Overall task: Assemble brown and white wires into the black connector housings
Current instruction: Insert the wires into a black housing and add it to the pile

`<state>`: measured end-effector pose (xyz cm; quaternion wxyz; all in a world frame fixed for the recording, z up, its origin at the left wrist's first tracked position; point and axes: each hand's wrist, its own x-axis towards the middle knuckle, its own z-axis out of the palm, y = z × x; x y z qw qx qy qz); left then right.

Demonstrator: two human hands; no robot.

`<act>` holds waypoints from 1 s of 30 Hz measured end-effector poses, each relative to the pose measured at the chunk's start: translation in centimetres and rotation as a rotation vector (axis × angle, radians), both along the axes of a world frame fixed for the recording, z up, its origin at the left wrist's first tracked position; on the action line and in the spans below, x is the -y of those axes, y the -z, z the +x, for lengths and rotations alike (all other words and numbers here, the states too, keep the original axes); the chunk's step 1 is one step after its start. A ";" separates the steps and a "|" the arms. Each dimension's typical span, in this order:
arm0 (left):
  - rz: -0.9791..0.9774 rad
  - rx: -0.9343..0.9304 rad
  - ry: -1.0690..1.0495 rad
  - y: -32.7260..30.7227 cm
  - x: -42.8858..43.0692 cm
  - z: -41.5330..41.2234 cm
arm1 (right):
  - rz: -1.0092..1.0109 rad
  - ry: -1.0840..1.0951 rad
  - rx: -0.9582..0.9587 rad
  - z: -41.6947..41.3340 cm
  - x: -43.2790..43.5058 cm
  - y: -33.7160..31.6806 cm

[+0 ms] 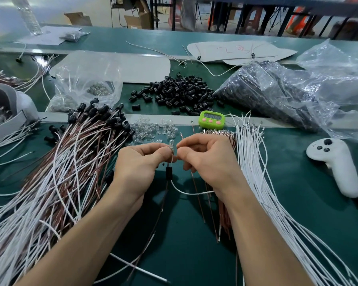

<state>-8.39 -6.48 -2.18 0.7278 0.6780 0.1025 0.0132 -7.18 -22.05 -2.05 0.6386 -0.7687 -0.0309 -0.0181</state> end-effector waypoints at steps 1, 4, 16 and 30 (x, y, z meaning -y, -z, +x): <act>-0.018 -0.005 -0.009 0.0 0.1 0.0 | -0.044 -0.015 -0.010 -0.1 0.0 0.0; -0.037 -0.014 -0.035 0.2 0.1 -0.1 | -0.159 -0.007 0.003 -0.3 -0.1 0.0; -0.004 0.064 -0.047 0.3 0.2 -0.1 | -0.101 0.075 0.055 -0.4 -0.8 0.2; 0.023 0.083 0.032 -0.1 -0.3 0.0 | -0.103 -0.027 0.026 0.0 0.4 -0.2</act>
